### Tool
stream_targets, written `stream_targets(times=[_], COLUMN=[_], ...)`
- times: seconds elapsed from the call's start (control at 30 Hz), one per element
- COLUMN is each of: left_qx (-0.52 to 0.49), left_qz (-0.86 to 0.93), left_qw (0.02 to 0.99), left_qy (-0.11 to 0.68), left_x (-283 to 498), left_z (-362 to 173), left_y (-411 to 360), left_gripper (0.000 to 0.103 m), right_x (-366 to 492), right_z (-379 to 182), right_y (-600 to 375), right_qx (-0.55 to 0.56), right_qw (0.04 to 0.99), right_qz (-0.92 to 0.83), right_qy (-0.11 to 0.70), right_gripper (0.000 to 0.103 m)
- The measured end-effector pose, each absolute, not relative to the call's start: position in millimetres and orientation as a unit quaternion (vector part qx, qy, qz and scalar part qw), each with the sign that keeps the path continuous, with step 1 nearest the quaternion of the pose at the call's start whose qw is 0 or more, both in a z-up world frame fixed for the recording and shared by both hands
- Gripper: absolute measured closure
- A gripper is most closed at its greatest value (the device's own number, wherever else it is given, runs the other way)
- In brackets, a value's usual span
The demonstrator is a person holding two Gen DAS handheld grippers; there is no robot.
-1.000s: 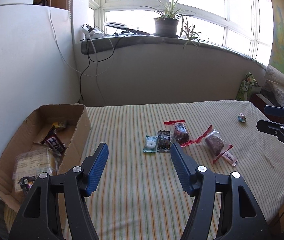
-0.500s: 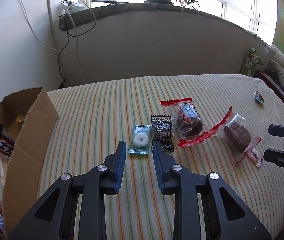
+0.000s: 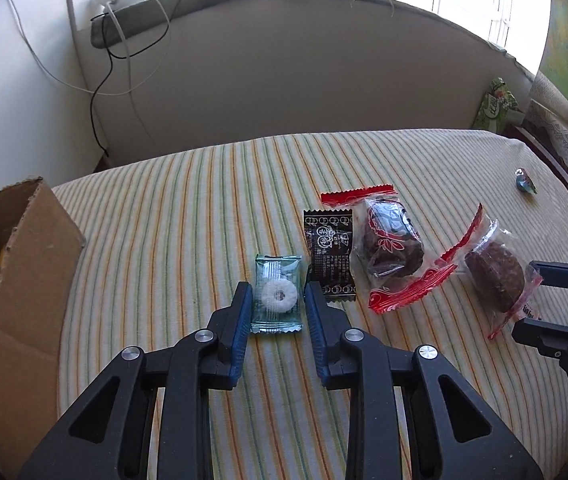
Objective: Organize snacks
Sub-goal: 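Grasp the green mint packet with the left gripper while the right grasps the pink candy, then carry both snacks into the cardboard box and open both grippers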
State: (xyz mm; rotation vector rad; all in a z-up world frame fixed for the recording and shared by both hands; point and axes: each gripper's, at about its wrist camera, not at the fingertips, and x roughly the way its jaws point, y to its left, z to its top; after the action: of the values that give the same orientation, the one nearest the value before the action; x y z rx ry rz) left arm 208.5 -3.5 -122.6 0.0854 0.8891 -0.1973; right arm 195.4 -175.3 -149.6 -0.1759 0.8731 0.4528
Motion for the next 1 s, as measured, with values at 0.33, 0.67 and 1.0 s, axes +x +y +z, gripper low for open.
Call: stream_targets(times=[0.33, 0.67, 1.0], left_qx=[0.046, 0.030, 0.019], left_qz=[-0.088, -0.086, -0.078], left_qw=[0.897, 0.906, 0.923], left_qy=[0.430, 0.414, 0.376], left_x=[210.8, 193.6, 157.1], left_z=[-122.9, -111.4, -84.9], left_y=[0.1, 3.0, 9.4], left_gripper=[0.083, 0.083, 0.083], right_x=[197.5, 190.7, 173.7], right_z=[-156.4, -147.5, -124.6], right_y=[-169.6, -188.0, -194.6], right_qx=[-0.123, -0.092, -0.070], right_qw=[0.876, 0.883, 0.892], right_qz=[0.188, 0.179, 0.183], right_qy=[0.428, 0.424, 0.408], right_gripper=[0.080, 0.082, 0.082])
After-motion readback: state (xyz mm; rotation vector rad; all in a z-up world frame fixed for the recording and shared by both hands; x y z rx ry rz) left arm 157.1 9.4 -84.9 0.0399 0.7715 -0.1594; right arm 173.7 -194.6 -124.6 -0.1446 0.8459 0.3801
